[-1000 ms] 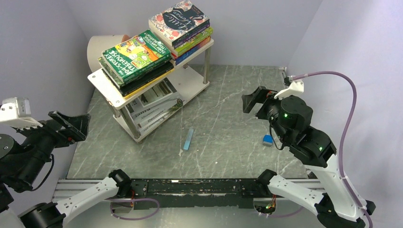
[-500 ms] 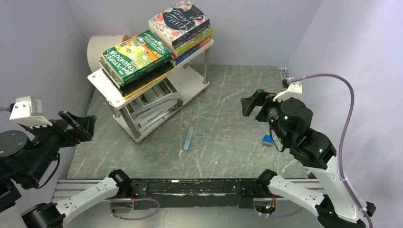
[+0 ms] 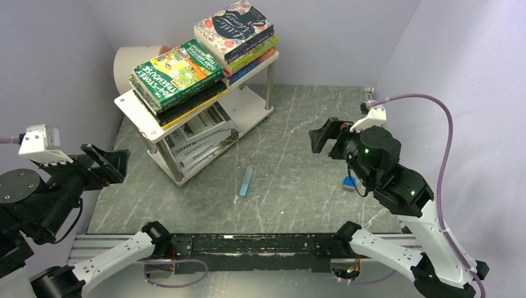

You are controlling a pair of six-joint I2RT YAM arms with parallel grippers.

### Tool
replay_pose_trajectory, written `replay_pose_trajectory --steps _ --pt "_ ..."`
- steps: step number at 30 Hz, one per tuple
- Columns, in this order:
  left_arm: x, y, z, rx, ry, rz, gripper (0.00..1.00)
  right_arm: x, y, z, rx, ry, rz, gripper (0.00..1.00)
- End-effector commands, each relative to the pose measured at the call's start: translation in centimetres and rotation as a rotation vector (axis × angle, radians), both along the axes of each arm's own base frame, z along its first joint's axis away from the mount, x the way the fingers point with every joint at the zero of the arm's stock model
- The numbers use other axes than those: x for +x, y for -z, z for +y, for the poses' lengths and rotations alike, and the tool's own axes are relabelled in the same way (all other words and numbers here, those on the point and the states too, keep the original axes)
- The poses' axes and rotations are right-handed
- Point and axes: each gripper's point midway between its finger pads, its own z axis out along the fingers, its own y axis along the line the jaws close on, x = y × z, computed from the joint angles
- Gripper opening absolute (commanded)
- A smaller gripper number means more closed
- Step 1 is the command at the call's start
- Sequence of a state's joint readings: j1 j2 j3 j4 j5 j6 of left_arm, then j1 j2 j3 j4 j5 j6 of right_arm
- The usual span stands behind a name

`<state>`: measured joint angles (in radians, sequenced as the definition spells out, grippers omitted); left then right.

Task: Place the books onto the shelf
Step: Reset both arms

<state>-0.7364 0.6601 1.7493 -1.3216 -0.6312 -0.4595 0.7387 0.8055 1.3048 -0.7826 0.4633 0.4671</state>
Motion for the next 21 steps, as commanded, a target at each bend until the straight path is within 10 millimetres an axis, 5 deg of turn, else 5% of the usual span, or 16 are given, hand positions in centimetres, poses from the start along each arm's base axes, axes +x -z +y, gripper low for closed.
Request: replay_pose_trajectory --steps 1,21 --pt "0.0 -0.6 -0.1 -0.010 0.011 -0.027 0.97 0.2 -0.6 0.3 0.017 -0.006 -0.015 1.00" --pt "0.0 -0.6 -0.3 -0.021 0.017 -0.025 0.97 0.1 -1.2 1.4 0.033 -0.056 -0.015 1.00"
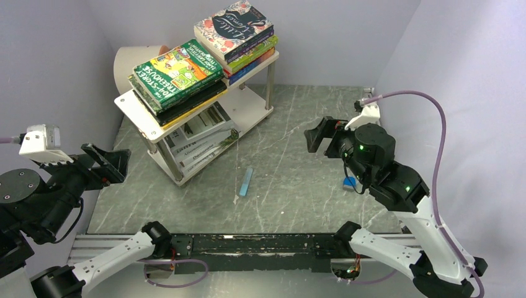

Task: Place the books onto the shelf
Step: Reset both arms

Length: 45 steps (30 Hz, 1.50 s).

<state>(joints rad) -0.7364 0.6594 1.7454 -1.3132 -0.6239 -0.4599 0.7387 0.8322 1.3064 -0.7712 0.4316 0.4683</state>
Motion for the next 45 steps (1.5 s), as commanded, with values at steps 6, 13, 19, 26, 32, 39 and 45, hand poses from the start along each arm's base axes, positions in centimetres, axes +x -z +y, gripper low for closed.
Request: replay_pose_trajectory --steps 6,13,19,26,32,39,45 --pt "0.0 -0.4 -0.3 -0.012 0.014 -0.015 0.97 -0.7 -1.8 0.8 0.045 -0.062 -0.021 1.00" --pt "-0.1 -0.5 -0.2 -0.014 0.011 -0.016 0.97 -0.5 -1.8 -0.7 0.010 0.007 -0.026 1.00" --pt "0.0 -0.5 -0.3 -0.015 0.013 -0.013 0.97 -0.4 -2.1 -1.4 -0.009 0.035 -0.038 1.00" --pt "0.0 -0.4 -0.3 -0.014 0.010 -0.009 0.97 -0.4 -2.0 -1.4 -0.006 0.034 -0.042 1.00" --pt "0.0 -0.4 -0.3 -0.016 0.012 -0.010 0.97 -0.5 -1.9 -1.5 -0.008 0.032 -0.042 1.00" --pt "0.0 -0.3 -0.3 -0.015 0.011 -0.007 0.97 -0.5 -1.9 -1.4 -0.008 0.029 -0.044 1.00" --pt "0.0 -0.3 -0.4 -0.016 0.012 -0.008 0.97 -0.5 -1.9 -1.4 -0.008 0.029 -0.046 1.00"
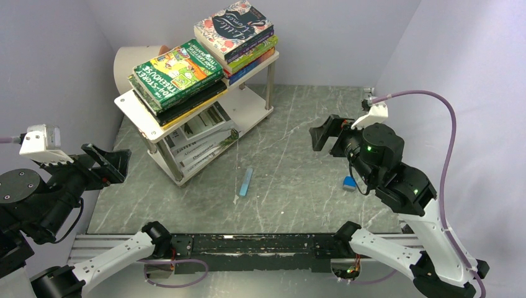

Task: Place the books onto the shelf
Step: Reset both arms

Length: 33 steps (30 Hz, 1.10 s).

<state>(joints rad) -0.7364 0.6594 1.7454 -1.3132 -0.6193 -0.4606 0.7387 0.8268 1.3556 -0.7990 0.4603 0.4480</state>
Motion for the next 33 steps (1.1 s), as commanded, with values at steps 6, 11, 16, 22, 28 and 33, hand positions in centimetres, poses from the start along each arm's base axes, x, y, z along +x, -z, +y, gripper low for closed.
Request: replay_pose_trajectory --steps 6,11,16,22,28,33 --pt "0.1 -0.2 -0.3 -0.013 0.006 -0.006 0.97 -0.2 -0.7 -0.7 0.000 0.011 -0.034 1.00" --pt "0.0 -0.3 -0.3 -0.015 0.008 -0.007 0.97 -0.8 -1.6 -0.2 0.022 -0.044 -0.069 1.00" --pt "0.1 -0.3 -0.3 -0.015 0.007 -0.008 0.97 -1.1 -2.1 0.0 0.030 -0.065 -0.082 1.00" --pt "0.0 -0.3 -0.2 -0.015 0.005 -0.008 0.97 -1.0 -2.1 -0.3 0.026 -0.050 -0.083 1.00" --pt "0.1 -0.4 -0.2 -0.013 0.004 -0.008 0.97 -1.0 -2.2 -0.3 0.026 -0.051 -0.089 1.00" --pt "0.1 -0.3 -0.3 -0.014 0.005 -0.007 0.97 -1.0 -2.0 -0.2 0.023 -0.053 -0.088 1.00"
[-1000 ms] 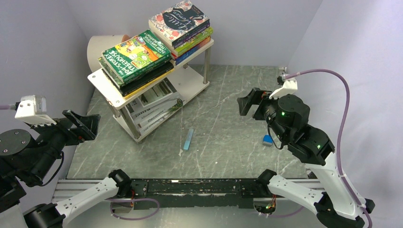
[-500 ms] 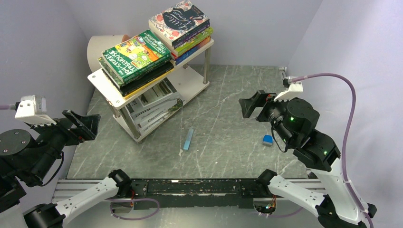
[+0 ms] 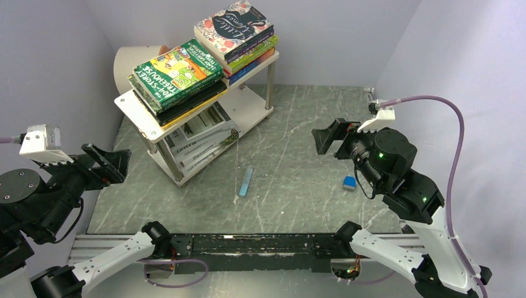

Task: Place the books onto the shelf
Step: Reset both arms

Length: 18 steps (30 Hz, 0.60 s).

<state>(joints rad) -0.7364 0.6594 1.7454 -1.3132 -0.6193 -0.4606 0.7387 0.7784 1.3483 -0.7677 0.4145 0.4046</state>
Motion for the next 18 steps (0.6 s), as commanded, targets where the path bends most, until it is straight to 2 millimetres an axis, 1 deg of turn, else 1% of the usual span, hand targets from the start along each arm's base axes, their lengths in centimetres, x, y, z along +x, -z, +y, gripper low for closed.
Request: replay_pose_trajectory --steps 1,8,13,18 --pt "0.06 -0.35 -0.23 -0.015 0.004 -0.009 0.97 0.01 -0.72 -0.10 0.008 -0.001 -0.031 1.00" --pt "0.08 -0.38 -0.28 -0.016 0.006 -0.009 0.97 -0.11 -0.65 0.03 0.007 -0.013 -0.031 1.00" --pt "0.03 -0.32 -0.28 -0.017 0.008 -0.008 0.97 -0.67 -1.18 0.57 0.022 -0.062 -0.051 1.00" --pt "0.04 -0.34 -0.35 -0.018 0.011 -0.010 0.97 -0.82 -1.33 0.58 0.024 -0.070 -0.056 1.00"
